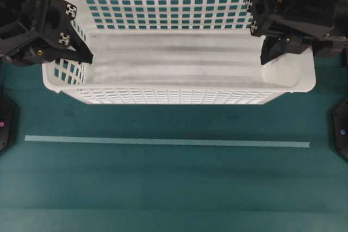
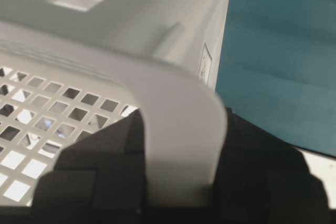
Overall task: Lift the white basket with both hands.
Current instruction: 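Lift the basket upward with both grippers holding its end rims, then lower the held basket back down onto the table with both grippers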
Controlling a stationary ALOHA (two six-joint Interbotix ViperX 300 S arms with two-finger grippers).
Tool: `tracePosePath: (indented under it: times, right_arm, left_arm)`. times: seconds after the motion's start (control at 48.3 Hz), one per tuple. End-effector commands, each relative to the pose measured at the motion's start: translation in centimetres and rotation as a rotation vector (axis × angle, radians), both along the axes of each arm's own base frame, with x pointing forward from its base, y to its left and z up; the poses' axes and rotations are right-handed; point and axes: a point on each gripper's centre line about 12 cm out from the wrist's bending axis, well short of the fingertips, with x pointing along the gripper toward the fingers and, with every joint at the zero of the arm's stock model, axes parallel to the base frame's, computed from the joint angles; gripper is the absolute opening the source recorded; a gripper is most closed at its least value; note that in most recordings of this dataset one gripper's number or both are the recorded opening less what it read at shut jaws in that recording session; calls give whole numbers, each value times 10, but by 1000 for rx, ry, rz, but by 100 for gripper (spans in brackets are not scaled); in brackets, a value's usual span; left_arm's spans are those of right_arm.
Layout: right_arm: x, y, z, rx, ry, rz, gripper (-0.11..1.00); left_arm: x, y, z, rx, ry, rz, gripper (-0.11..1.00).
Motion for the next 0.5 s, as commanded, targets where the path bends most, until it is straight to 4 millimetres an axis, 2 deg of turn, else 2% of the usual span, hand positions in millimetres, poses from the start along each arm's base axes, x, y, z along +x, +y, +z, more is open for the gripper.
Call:
tracePosePath:
  times: [0.0, 0.29, 0.476]
  right_arm:
    - [14, 14, -4, -14, -4, 90, 18]
    - [14, 12, -8, -24, 7, 96, 18]
    - [14, 8, -19, -46, 36, 110, 18]
  left_arm:
    - [0, -1, 26, 52, -91, -39, 14]
    - [2, -2, 23, 62, -80, -47, 14]
    - [7, -1, 9, 83, -41, -64, 14]
